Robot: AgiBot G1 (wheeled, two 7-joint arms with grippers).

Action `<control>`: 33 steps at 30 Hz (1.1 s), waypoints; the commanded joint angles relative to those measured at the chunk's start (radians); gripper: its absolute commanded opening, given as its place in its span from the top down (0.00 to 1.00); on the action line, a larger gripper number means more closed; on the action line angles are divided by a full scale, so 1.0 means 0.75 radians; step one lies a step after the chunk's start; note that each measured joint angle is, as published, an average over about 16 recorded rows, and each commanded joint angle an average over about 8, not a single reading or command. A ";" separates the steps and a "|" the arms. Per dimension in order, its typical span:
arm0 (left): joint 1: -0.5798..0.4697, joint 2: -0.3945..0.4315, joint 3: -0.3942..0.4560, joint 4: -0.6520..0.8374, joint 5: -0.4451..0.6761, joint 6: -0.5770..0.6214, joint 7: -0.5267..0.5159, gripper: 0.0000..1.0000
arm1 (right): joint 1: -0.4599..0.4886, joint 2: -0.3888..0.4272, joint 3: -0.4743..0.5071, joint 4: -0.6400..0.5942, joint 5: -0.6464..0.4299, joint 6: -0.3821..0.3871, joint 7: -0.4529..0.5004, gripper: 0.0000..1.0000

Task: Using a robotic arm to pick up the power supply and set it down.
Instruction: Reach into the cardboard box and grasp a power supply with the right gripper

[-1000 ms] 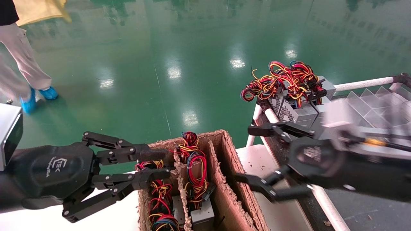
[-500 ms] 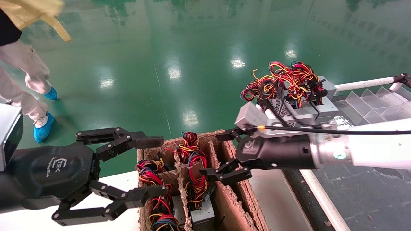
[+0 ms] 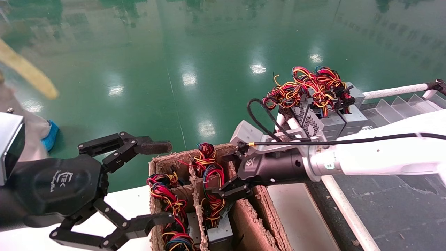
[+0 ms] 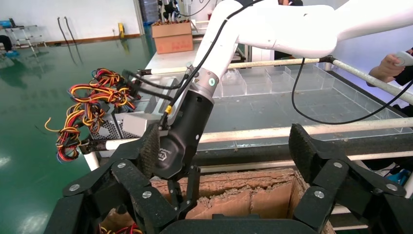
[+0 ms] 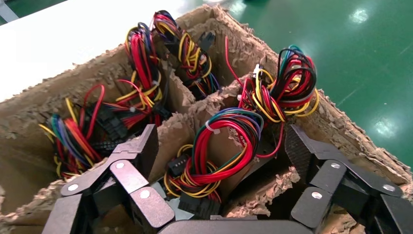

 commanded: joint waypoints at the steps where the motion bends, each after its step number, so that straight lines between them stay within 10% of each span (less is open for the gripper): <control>1: 0.000 0.000 0.000 0.000 0.000 0.000 0.000 0.00 | 0.007 -0.018 -0.011 -0.020 -0.017 0.004 -0.002 1.00; 33: 0.000 0.000 0.000 0.000 0.000 0.000 0.000 0.00 | -0.025 -0.033 -0.014 -0.022 -0.030 0.045 -0.045 1.00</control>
